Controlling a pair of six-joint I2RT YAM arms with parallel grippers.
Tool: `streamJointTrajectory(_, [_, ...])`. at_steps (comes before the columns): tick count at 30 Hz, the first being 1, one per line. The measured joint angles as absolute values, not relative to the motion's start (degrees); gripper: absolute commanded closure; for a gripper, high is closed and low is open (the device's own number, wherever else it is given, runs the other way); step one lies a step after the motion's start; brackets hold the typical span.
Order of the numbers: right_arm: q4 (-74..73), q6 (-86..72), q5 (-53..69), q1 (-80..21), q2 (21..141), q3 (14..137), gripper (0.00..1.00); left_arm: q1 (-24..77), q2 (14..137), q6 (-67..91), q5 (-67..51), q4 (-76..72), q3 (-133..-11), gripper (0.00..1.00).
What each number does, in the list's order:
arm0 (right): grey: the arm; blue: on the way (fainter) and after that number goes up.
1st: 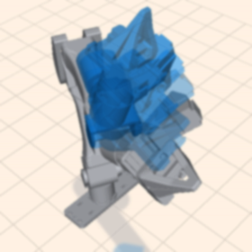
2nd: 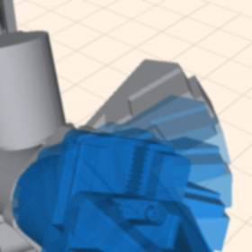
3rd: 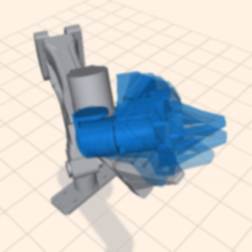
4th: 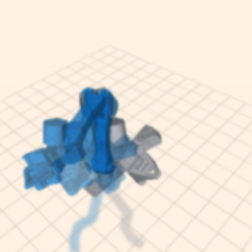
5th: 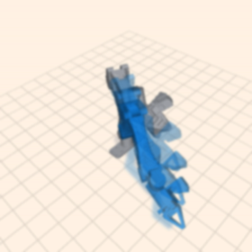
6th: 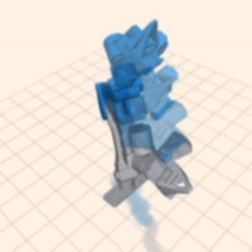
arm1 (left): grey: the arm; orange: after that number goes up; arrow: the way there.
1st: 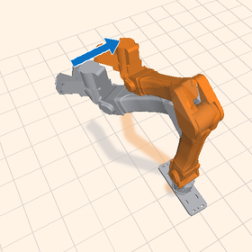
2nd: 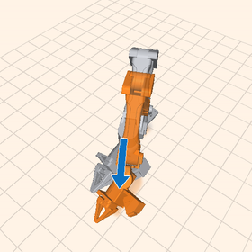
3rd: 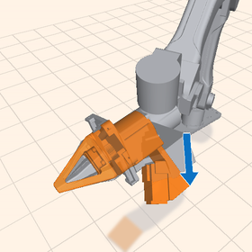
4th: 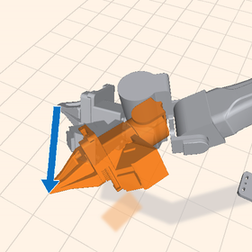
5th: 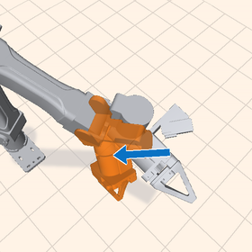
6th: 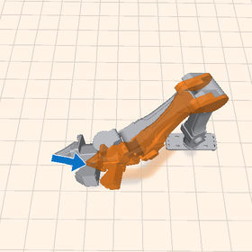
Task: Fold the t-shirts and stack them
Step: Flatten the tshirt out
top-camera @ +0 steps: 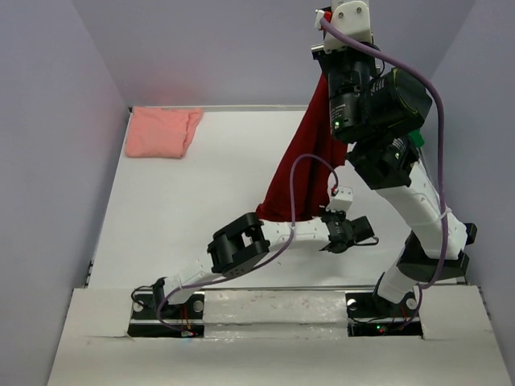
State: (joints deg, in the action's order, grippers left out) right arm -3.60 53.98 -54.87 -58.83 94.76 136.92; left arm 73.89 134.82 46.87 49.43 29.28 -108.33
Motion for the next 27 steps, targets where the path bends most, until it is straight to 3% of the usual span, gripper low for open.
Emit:
streamJointTrajectory(8, [-12.0, 43.7, -53.7, -52.0, 94.1, 132.3, 1.00, 82.3, 122.6, 57.1, 54.0, 42.2, -95.9, 1.00])
streamJointTrajectory(15, [-24.4, 27.9, -46.6, -39.4, 91.2, 121.8, 1.00, 96.1, 97.3, 77.1, 55.6, 58.2, -81.7, 1.00])
streamJointTrajectory(21, [-30.1, 20.1, -41.7, -28.7, 89.9, 115.1, 1.00, 93.8, 84.3, 85.8, 54.2, 62.6, -70.9, 1.00])
streamJointTrajectory(27, [-33.3, 15.1, -37.9, -21.7, 87.4, 113.6, 1.00, 87.6, 75.4, 85.4, 54.5, 63.5, -69.0, 1.00])
